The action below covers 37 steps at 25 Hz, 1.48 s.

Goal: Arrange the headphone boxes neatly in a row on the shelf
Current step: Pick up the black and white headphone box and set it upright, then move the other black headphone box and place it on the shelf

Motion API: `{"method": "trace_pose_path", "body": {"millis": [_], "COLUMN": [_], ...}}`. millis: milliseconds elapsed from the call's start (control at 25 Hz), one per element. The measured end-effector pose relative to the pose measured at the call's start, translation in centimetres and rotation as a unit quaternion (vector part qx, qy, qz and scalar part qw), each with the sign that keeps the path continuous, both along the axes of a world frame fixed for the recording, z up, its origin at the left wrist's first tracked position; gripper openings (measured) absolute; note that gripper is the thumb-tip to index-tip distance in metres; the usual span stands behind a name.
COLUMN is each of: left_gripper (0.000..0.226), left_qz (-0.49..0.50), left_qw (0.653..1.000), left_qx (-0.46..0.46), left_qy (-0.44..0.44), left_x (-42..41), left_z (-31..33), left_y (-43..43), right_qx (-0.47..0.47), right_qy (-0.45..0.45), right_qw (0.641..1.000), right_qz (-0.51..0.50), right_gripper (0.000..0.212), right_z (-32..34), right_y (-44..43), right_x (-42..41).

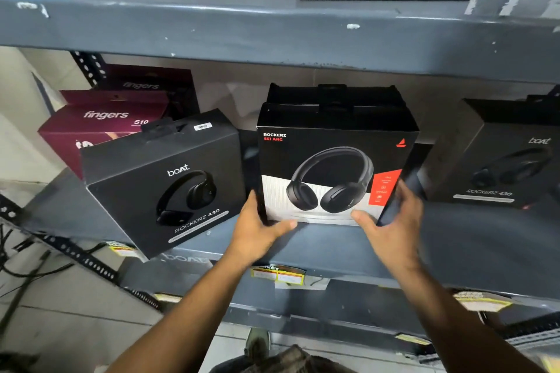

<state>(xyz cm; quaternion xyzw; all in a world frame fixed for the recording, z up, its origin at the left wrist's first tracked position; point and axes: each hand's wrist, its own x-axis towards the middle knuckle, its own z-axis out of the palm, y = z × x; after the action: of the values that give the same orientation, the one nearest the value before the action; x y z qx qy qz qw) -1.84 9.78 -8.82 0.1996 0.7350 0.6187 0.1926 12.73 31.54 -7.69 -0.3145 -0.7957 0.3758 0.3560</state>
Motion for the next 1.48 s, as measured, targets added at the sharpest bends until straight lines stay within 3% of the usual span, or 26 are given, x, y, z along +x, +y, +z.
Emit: {"method": "trace_pose_path", "body": {"millis": [80,160,240,320,400,440,560,680,840,960,1040,1160,1280,1400,1480], "left_gripper": [0.064,0.059,0.071,0.093,0.105,0.099,0.075,0.068,0.054,0.046,0.046,0.048,0.040,0.035,0.027], "left_qz": [0.052,0.180,0.326,0.383,0.319,0.265,0.194,0.169,0.195,0.245,0.266,0.292,0.221,0.229,0.150], "left_qw": [0.998,0.979,0.936,0.917,0.941,0.954,0.962,0.970,0.974,0.962,0.957,0.955,0.973,0.971,0.983], "left_qx": [0.029,0.057,0.061,0.037,0.025,0.029,0.012,0.019,0.080,0.121,0.104,0.045,-0.012,0.043,0.092], "left_qy": [0.025,0.082,0.119,0.100,0.112,0.137,0.194,0.174,0.089,-0.023,-0.061,-0.018,0.059,0.046,0.043], "left_x": [3.6,6.1,5.0,2.0,-0.8,-1.8,-3.6,-4.6,-3.7,-1.7,0.4,4.9,10.6,15.7,18.7], "left_z": [-1.5,-2.3,-2.7,-2.3,-1.3,-1.0,-0.5,0.6,2.0,4.6,7.1,9.5,9.6,9.3,8.3], "left_y": [-4.0,-8.9,-13.5,-16.8,-18.2,-18.2,-17.6,-18.1,-21.2,-22.7,-22.2,-19.7,-16.5,-9.9,-4.7], "right_qx": [0.115,0.156,0.146,0.109,0.013,-0.034,-0.146,-0.210,-0.165,-0.091,-0.099,-0.095,-0.089,-0.083,-0.096], "right_qy": [0.051,0.078,0.050,-0.004,-0.055,-0.068,-0.071,-0.052,-0.012,0.084,0.110,0.136,0.131,0.110,0.096], "right_qw": [0.992,0.972,0.938,0.921,0.925,0.930,0.939,0.942,0.960,0.966,0.963,0.959,0.960,0.973,0.981], "right_qz": [0.009,0.159,0.309,0.374,0.375,0.360,0.304,0.257,0.226,0.225,0.227,0.230,0.230,0.185,0.141], "right_gripper": [0.069,0.053,0.049,0.063,0.080,0.083,0.073,0.060,0.061,0.045,0.038,0.037,0.039,0.040,0.044], "right_z": [-0.9,-1.0,-0.6,0.6,2.0,2.6,3.6,3.3,2.5,2.8,3.5,4.7,4.6,3.9,3.4], "right_y": [-3.9,-7.6,-10.8,-14.0,-16.4,-17.3,-18.3,-19.0,-20.7,-21.8,-21.2,-18.6,-15.1,-9.4,-3.9], "right_x": [1.3,1.2,-1.0,-4.4,-8.2,-10.1,-14.0,-14.5,-12.3,-8.9,-6.8,-2.9,2.2,8.4,12.7]}}
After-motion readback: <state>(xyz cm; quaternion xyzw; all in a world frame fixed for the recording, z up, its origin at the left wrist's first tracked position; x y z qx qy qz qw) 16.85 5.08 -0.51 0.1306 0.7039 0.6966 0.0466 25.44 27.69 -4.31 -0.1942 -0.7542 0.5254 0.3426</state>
